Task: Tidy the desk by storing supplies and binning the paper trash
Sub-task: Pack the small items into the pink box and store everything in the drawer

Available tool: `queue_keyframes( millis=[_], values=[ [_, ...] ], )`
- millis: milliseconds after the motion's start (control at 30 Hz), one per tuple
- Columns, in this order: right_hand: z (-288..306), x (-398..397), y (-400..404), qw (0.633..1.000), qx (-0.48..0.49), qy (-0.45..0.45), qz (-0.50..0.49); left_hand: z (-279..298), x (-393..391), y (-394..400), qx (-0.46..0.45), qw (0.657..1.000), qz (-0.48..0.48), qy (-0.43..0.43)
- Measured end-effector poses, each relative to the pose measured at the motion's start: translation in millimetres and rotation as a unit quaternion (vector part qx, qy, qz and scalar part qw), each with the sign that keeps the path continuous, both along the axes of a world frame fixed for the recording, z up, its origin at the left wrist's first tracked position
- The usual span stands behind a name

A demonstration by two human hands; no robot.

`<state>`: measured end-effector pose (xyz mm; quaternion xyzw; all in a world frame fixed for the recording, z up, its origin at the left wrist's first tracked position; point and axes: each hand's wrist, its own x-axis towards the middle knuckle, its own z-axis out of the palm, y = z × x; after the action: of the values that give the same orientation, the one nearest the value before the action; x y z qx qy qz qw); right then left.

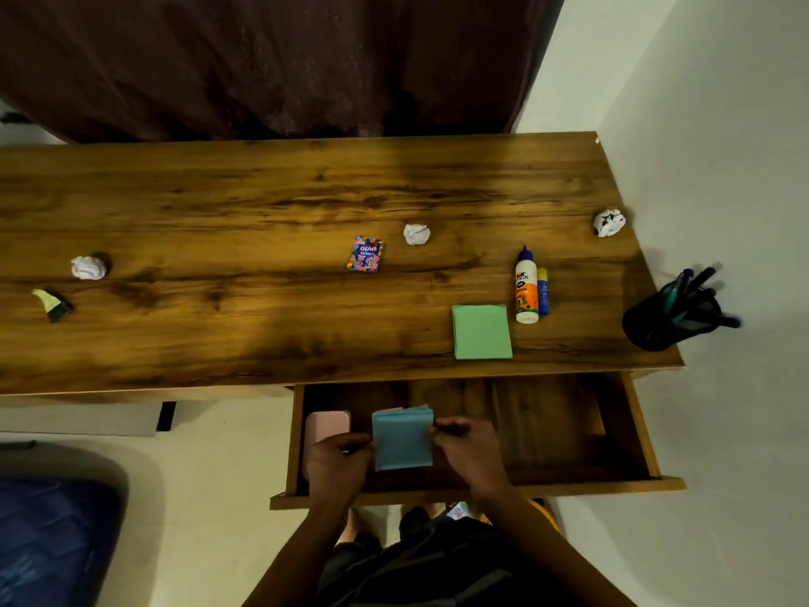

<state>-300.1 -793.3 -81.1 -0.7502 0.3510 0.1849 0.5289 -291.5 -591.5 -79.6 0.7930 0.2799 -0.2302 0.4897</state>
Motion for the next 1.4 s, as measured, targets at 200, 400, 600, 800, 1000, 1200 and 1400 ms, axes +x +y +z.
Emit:
queue_keyframes(
  millis=[200, 400, 600, 800, 1000, 1200, 1400],
  values=[
    [-12, 6, 3, 0.991, -0.078, 0.027, 0.107, -9, 3, -2, 0.14, 0.982, -0.121, -0.033],
    [-20, 16, 10, 0.98, -0.114, 0.065, 0.149, -10, 16, -10, 0.239, 0.937, -0.25, -0.049],
    [-28, 22, 16, 0.97, -0.142, 0.075, 0.181, -19, 16, -15, 0.238, 0.923, -0.303, 0.006],
    [-50, 23, 31, 0.953, -0.147, 0.099, 0.247, -23, 5, -14, 0.251, 0.908, -0.335, 0.015],
    [-49, 29, 36, 0.948, -0.148, 0.114, 0.259, -24, 0, -8, 0.244, 0.907, -0.342, 0.014],
    [-59, 31, 31, 0.96, -0.084, 0.101, 0.247, -20, 0, -14, 0.233, 0.909, -0.346, 0.005],
    [-44, 31, 29, 0.973, -0.049, 0.093, 0.205, -15, -1, -15, 0.224, 0.91, -0.348, 0.011]
  ],
)
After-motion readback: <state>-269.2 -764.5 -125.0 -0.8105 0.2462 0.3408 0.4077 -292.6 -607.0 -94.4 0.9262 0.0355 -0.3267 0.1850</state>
